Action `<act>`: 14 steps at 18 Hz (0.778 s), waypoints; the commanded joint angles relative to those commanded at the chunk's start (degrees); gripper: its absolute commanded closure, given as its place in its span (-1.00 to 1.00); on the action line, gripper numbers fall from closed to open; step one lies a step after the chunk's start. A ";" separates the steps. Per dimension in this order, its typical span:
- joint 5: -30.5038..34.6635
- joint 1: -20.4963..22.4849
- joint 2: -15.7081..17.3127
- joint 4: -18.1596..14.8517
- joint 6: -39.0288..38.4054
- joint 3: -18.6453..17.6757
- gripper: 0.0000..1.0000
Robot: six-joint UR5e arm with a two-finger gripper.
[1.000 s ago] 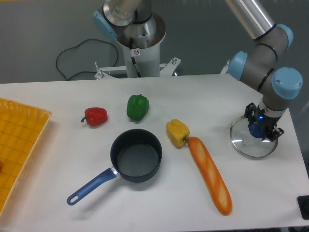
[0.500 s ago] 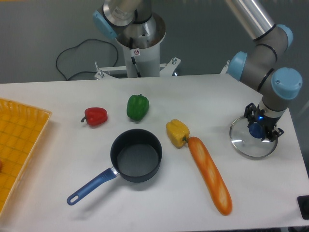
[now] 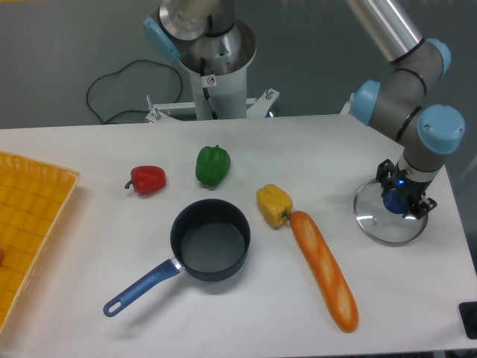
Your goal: Place the lid on the table
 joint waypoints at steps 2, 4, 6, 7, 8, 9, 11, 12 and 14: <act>0.00 0.00 0.00 0.00 0.00 0.00 -0.09; 0.00 0.00 0.00 0.00 0.09 0.00 -0.22; 0.00 0.00 0.09 0.00 0.18 0.00 -0.30; 0.00 0.00 0.09 0.00 0.26 0.00 -0.37; 0.00 0.00 0.17 0.00 0.26 0.00 -0.42; 0.00 0.09 0.26 -0.09 0.35 0.00 -0.44; 0.00 0.09 0.61 -0.09 0.35 0.00 -0.52; 0.00 0.17 0.79 -0.09 0.44 0.00 -0.56; 0.00 0.18 0.88 -0.18 0.44 0.00 -0.61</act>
